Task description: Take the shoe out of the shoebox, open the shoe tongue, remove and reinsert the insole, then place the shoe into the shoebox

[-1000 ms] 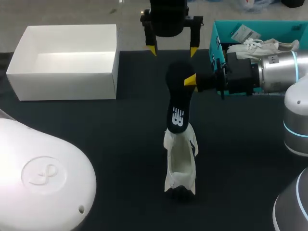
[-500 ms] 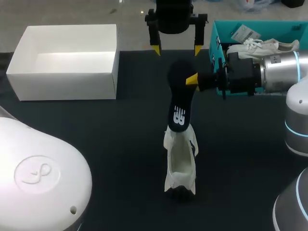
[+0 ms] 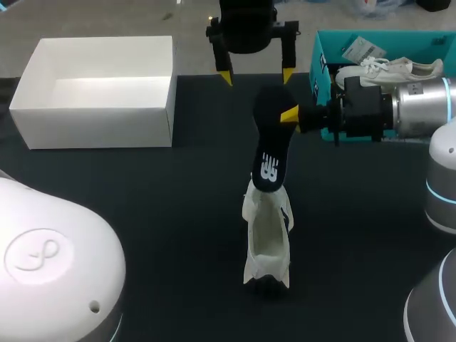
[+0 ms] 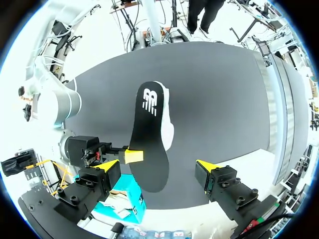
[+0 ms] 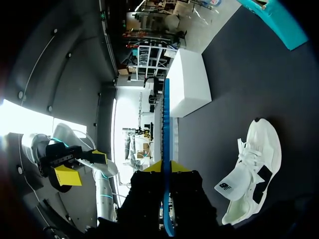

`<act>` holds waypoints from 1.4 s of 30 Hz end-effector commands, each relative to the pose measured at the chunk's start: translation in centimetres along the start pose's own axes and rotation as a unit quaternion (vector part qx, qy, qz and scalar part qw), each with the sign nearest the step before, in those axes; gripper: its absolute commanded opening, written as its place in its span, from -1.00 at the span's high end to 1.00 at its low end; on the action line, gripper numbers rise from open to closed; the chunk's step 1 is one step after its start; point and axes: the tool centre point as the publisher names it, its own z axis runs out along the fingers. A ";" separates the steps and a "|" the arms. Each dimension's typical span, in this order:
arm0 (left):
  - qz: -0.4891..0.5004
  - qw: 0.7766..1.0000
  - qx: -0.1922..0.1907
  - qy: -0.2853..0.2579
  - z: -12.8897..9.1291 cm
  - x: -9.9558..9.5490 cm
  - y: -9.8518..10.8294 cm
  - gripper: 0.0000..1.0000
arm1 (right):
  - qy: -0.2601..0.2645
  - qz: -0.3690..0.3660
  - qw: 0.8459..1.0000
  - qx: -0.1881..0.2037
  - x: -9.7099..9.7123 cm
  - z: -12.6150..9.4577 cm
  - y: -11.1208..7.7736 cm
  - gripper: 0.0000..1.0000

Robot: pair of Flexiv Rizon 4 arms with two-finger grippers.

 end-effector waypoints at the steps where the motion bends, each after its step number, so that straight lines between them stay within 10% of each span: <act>1: 0.000 1.000 -0.002 -0.004 0.1 0.3 -0.2 -1.00 | 0.000 0.000 1.000 -0.001 0.0 0.1 -0.2 1.00; 13: -0.001 0.999 -0.004 -0.049 -0.1 0.3 -0.4 -1.00 | 0.002 -0.003 1.000 0.002 0.0 -0.2 -0.6 1.00; 28: -0.015 0.892 -0.028 -0.452 -3.7 6.3 -2.1 -1.00 | 0.005 -0.010 1.000 0.012 0.8 -0.9 -0.9 1.00; 42: -0.017 0.887 -0.026 -0.461 -3.8 6.6 -2.2 -1.00 | -0.001 -0.016 1.000 0.019 0.9 -0.7 -1.4 1.00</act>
